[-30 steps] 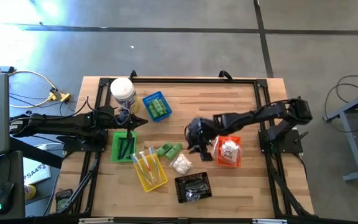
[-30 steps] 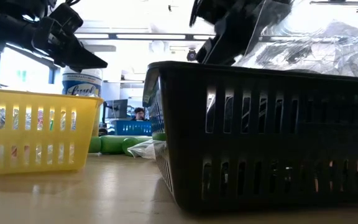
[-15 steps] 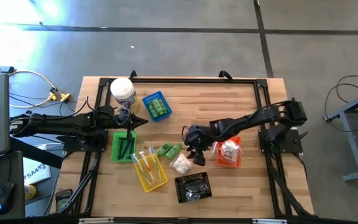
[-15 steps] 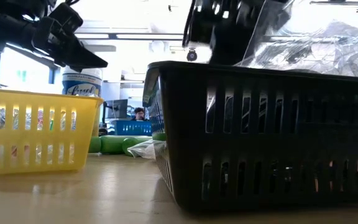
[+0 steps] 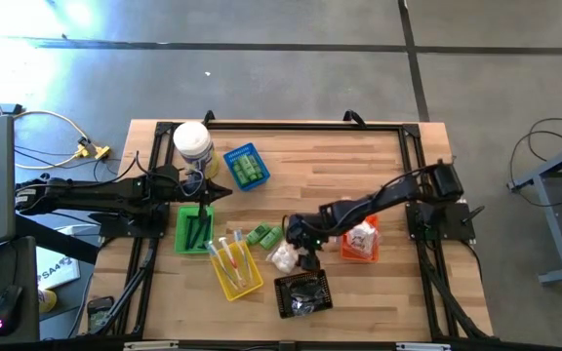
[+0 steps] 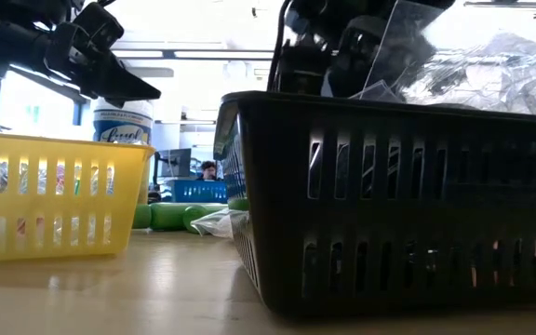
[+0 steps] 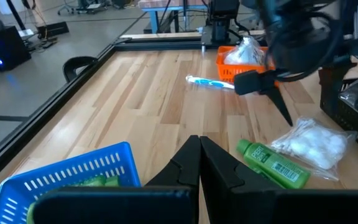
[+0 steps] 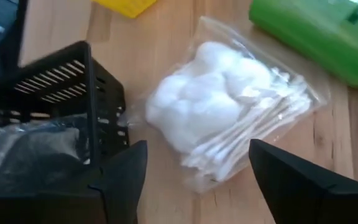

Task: Pick & Place Travel size toiletries
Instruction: Put the white cotton pack into the orange bin

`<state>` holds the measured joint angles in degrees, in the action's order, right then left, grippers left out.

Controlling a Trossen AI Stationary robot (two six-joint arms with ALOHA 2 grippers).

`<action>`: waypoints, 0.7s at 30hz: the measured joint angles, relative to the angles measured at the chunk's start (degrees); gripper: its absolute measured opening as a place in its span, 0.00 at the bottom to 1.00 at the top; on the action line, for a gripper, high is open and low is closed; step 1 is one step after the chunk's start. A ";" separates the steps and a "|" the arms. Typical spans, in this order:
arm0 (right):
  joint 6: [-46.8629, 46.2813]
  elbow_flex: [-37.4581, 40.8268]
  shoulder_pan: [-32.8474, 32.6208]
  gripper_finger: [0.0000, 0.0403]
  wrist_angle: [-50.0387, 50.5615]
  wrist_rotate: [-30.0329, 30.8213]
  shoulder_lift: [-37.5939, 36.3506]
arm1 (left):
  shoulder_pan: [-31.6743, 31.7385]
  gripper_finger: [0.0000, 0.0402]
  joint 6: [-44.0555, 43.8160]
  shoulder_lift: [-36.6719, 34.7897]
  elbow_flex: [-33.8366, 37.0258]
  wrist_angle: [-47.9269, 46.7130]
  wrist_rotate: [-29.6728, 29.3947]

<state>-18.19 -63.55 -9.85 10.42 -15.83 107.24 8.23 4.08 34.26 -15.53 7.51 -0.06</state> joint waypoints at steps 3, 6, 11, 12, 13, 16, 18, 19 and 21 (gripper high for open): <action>1.35 -0.02 -1.75 0.66 0.45 4.42 0.05 | 0.00 0.00 0.03 0.00 0.00 0.06 0.01; 1.20 -0.02 -2.09 0.64 0.48 6.98 0.09 | 0.00 0.00 0.84 0.00 -0.02 0.13 0.01; 0.98 -0.02 -1.32 0.64 1.14 8.31 0.09 | 0.00 0.00 1.55 -0.02 -0.04 0.52 0.04; 1.09 -0.02 -1.25 0.64 1.12 8.30 0.09 | 0.00 0.00 1.55 -0.02 -0.04 0.52 0.05; 1.31 -0.02 -1.24 0.64 1.14 8.15 0.09 | 0.00 0.00 1.52 -0.02 -0.04 0.52 0.05; 1.42 -0.02 -1.30 0.64 0.14 6.25 0.87 | 0.00 0.00 1.51 -0.02 -0.04 0.50 0.10; 1.14 -0.01 -1.54 0.64 -0.22 4.92 1.71 | 0.00 0.00 1.49 -0.02 -0.04 0.48 0.16; 0.82 0.04 -1.74 0.64 -0.28 4.70 2.18 | 0.00 0.00 1.49 -0.02 -0.04 0.48 0.16; 0.75 -0.09 -1.90 0.64 -1.78 4.00 3.32 | 0.00 0.00 1.49 -0.02 -0.07 0.45 0.16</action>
<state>-17.43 -63.64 -11.75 8.65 -11.83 110.56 8.23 5.56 34.24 -15.59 7.96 0.10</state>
